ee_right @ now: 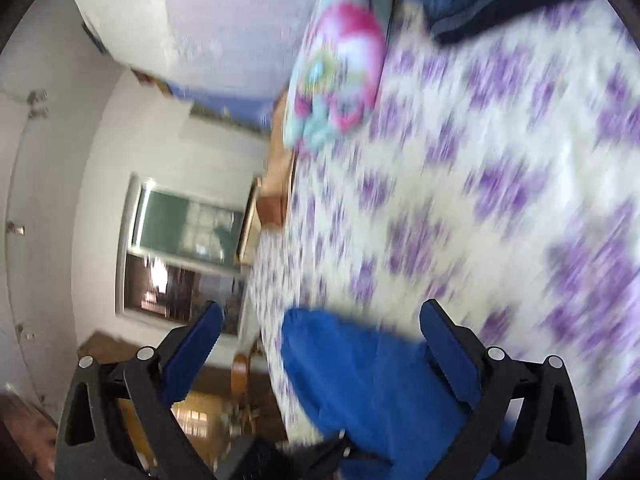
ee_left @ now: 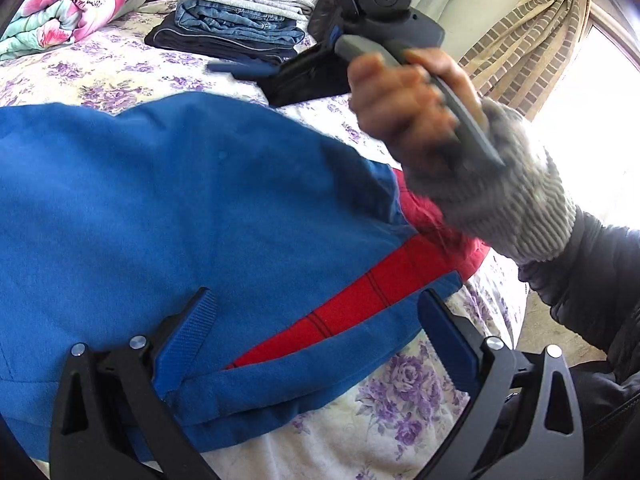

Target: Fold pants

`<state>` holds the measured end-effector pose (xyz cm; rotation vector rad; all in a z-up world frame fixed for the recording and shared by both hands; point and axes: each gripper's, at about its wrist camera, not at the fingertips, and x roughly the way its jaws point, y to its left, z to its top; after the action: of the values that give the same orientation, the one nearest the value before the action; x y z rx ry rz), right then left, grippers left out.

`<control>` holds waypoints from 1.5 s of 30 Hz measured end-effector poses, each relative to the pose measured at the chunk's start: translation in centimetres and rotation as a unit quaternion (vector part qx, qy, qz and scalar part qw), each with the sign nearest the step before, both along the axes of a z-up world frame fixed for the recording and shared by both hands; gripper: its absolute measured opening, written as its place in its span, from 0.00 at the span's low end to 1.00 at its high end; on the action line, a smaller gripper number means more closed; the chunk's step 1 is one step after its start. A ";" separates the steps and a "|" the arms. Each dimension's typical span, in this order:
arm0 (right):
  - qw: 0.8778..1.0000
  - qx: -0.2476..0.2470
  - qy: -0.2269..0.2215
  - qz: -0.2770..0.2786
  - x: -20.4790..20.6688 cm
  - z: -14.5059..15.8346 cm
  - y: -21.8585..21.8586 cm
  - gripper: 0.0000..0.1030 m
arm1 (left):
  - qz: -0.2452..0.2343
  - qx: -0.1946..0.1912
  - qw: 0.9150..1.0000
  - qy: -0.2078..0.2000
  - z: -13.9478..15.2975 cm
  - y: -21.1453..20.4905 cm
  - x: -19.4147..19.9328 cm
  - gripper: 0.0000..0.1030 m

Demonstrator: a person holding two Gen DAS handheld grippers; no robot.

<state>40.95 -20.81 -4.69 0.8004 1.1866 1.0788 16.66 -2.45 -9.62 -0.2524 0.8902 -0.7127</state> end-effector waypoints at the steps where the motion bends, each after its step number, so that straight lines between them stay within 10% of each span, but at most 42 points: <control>1: 1.000 0.000 0.010 -0.006 0.4 0.0 -0.8 0.97 | 0.000 0.000 1.000 0.000 0.0 0.0 0.0 0.95; 7: 0.989 -0.120 0.014 0.089 -1.4 -1.0 0.6 0.97 | 0.000 0.001 1.000 -0.001 0.1 -0.1 -0.1 0.95; 16: 0.964 -0.064 0.033 0.256 -5.4 -1.4 5.7 0.97 | 0.001 0.003 1.000 0.000 0.1 -0.1 0.0 0.95; 25: 0.995 0.016 0.093 0.042 -1.1 -4.8 2.2 0.97 | 0.003 0.001 1.000 -0.001 0.1 0.1 0.1 0.95; 31: 0.995 -0.094 -0.022 -0.005 -1.2 -1.5 -2.0 0.96 | 0.003 0.000 1.000 0.000 0.1 0.2 0.1 0.95; 37: 0.940 -0.223 -0.239 0.096 -9.1 3.0 3.0 0.41 | 0.003 0.001 1.000 0.001 0.1 0.2 0.1 0.95; 41: 0.926 -0.302 -0.196 0.112 -9.0 -1.7 5.3 0.34 | 0.004 0.020 1.000 0.001 0.1 0.0 -0.2 0.95; 42: 0.923 -0.324 -0.187 0.094 -8.4 -2.8 4.7 0.20 | 0.006 0.029 1.000 -0.001 0.2 0.1 -0.7 0.95; 45: 0.937 -0.312 -0.153 0.037 -6.9 -3.4 1.3 0.05 | 0.006 0.047 0.999 -0.007 0.3 1.0 -2.2 0.95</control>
<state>34.04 -19.48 -8.04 0.0883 1.1965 0.7755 14.45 -1.43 -9.34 -0.1686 0.9056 -0.6578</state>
